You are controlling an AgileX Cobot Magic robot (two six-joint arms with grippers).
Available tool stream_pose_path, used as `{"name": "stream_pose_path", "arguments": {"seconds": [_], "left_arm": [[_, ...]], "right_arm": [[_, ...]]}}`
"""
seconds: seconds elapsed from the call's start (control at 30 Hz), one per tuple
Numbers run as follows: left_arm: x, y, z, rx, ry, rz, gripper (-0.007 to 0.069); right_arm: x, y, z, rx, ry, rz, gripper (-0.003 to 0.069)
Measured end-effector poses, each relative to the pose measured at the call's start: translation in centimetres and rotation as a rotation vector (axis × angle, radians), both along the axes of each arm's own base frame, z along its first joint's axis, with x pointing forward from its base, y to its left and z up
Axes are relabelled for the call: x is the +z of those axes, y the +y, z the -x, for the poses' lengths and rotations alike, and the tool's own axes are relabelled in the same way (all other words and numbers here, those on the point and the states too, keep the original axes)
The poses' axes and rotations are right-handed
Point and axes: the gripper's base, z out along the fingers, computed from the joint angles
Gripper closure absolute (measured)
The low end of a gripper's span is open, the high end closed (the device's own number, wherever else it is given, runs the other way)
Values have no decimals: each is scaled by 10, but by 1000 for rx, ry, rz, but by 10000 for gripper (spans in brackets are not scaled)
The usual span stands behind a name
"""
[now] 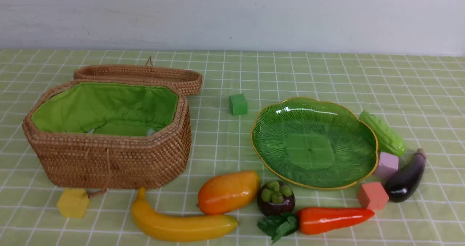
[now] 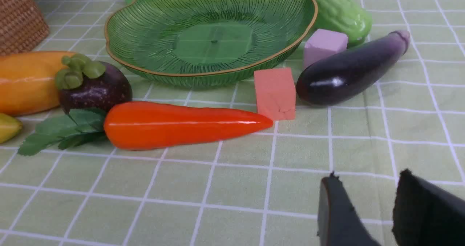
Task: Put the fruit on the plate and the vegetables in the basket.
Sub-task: Use the left arm to grab a banana and put it into the right plate
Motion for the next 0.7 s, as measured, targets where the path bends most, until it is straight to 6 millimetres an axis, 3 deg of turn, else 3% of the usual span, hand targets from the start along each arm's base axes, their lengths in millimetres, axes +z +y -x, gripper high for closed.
{"name": "stream_pose_path", "arguments": {"seconds": [0.4,0.5,0.7], "left_arm": [[0,0,0,-1,-2,-12,387],[0,2,0,-11,-12,-94,387],[1,9,-1,-34,-55,-431,387]], "right_arm": [[0,0,0,0,0,0,418],[0,0,0,0,0,0,418],[0,0,0,0,0,0,418]]}}
